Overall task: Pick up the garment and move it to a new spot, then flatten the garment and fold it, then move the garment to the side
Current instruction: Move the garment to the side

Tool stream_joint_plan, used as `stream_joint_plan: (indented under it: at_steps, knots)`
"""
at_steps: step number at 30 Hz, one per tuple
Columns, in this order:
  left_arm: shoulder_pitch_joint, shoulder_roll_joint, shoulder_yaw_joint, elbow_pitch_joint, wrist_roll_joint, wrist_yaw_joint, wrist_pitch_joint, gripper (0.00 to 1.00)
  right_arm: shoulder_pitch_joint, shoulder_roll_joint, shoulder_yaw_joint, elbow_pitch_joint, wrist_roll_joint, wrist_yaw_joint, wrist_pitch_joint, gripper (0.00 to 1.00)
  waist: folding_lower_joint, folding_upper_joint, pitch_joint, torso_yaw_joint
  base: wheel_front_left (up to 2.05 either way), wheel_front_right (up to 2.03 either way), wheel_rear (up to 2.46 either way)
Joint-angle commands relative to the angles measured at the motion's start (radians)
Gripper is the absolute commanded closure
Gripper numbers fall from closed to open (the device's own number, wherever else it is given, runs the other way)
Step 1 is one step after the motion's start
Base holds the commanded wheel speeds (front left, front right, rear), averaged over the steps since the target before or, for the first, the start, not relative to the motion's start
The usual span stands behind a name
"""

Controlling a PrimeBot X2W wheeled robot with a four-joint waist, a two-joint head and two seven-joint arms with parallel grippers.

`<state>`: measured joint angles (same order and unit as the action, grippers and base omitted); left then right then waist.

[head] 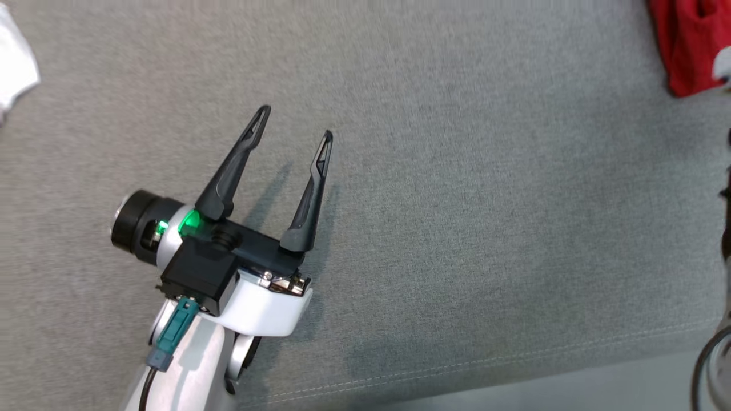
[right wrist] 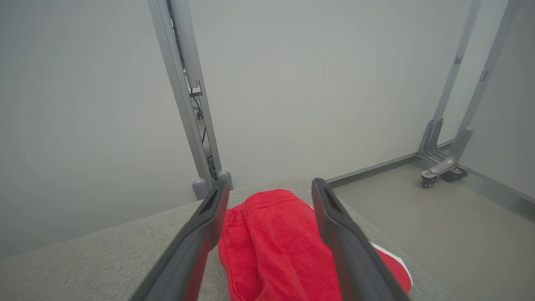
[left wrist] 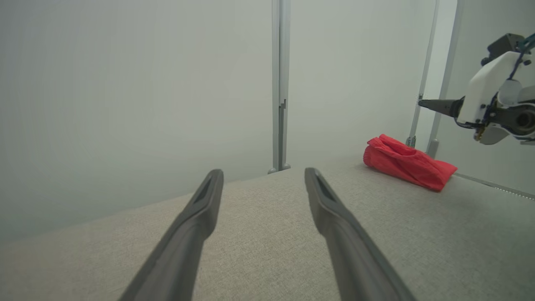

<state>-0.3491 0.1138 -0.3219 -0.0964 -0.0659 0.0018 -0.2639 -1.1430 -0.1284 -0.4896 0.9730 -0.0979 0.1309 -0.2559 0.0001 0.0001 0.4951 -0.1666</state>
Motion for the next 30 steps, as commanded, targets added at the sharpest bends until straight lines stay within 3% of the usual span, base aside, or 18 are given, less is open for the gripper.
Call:
stream_joint_plan:
  at_steps: [1,8,16,22,30]
  knots:
    - [0.014,0.005,0.035,-0.019,-0.014,0.011,0.002,0.00,0.022,0.004,0.027,-0.034,0.002,0.000,-0.006,0.00,-0.0001,-0.0001,-0.064,0.034,0.00,0.00,0.00]
    - [0.102,-0.032,0.088,0.055,-0.079,0.064,0.002,0.00,0.219,0.039,0.272,-0.146,0.121,0.000,-0.006,0.00,-0.0001,-0.0001,-0.211,0.095,0.00,0.00,0.00]
    - [0.170,-0.054,0.144,0.121,-0.146,0.085,0.002,0.00,0.479,0.032,0.532,-0.321,0.281,0.000,-0.006,0.00,-0.0001,-0.0001,-0.334,0.141,0.00,0.00,0.00]
    - [0.207,-0.060,0.161,0.155,-0.137,0.086,0.002,0.00,0.661,0.019,0.574,-0.499,0.313,0.000,-0.006,0.00,-0.0001,-0.0001,-0.401,0.175,0.00,0.00,0.00]
    - [0.273,-0.063,0.181,0.157,-0.158,0.081,0.002,0.00,0.933,0.037,0.503,-0.777,0.290,0.000,-0.006,0.00,-0.0001,-0.0001,-0.476,0.223,0.00,0.00,0.00]
